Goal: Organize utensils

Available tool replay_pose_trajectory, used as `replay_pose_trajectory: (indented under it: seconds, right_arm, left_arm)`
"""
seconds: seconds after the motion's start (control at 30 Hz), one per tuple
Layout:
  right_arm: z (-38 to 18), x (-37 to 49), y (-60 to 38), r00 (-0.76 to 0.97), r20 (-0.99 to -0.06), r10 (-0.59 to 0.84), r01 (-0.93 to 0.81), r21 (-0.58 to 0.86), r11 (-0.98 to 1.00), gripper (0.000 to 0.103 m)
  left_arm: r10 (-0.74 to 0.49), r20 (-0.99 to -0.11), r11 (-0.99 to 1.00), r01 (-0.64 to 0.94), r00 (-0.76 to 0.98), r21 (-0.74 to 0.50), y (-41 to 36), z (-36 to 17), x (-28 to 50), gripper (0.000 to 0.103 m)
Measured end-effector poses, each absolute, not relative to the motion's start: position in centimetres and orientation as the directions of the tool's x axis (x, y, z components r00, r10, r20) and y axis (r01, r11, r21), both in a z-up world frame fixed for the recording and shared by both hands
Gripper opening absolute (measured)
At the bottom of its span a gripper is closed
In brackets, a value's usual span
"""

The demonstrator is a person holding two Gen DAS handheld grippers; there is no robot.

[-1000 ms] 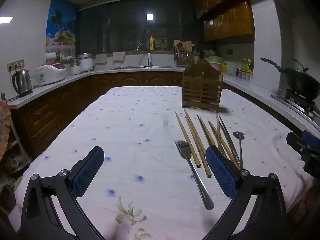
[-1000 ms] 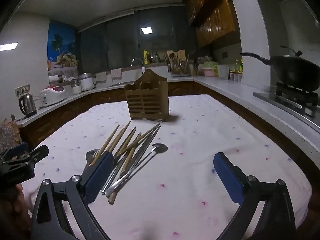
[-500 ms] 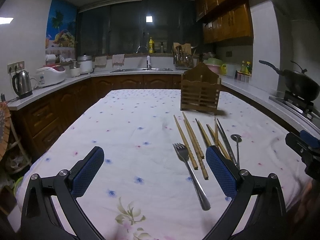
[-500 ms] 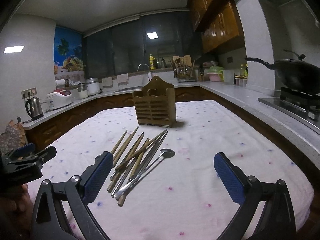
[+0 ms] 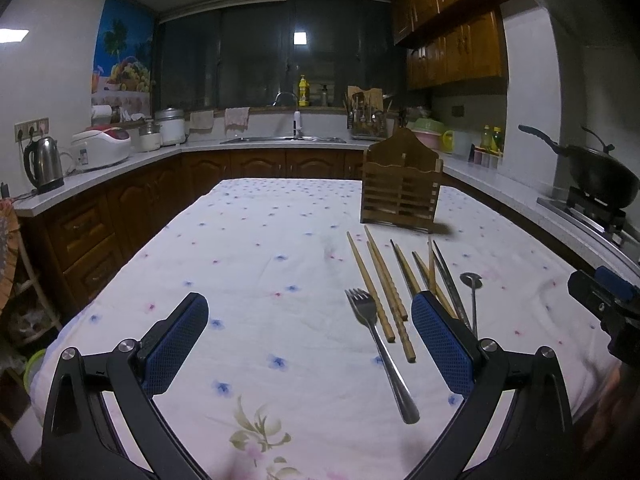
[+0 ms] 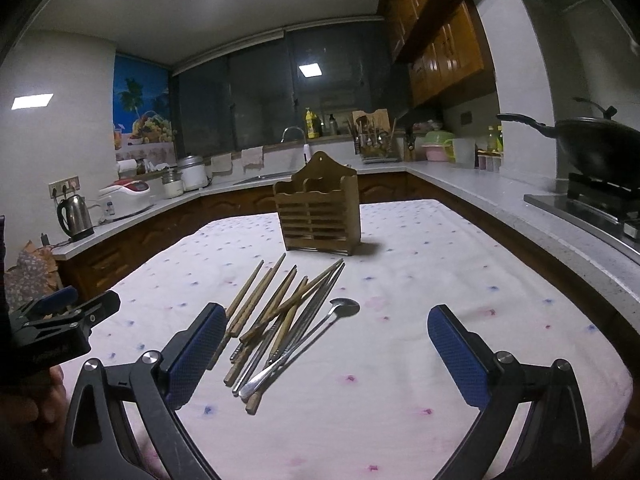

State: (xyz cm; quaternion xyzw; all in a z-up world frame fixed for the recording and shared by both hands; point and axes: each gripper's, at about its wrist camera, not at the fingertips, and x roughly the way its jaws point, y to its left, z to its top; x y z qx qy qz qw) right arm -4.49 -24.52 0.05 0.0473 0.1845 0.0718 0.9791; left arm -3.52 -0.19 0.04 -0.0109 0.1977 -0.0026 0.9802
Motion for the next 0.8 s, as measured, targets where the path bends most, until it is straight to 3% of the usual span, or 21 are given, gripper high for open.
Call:
replay_pose_trajectory:
  seconds: [0.8]
  right_arm:
    - [-0.32,-4.11,-24.5,0.913,-0.37,0.171,-0.128,0.138,0.982,0.102]
  left_arm:
    - [-0.028,-0.407,0.999,0.012,0.913,-0.043,0.24,-0.2,-2.93,0.103]
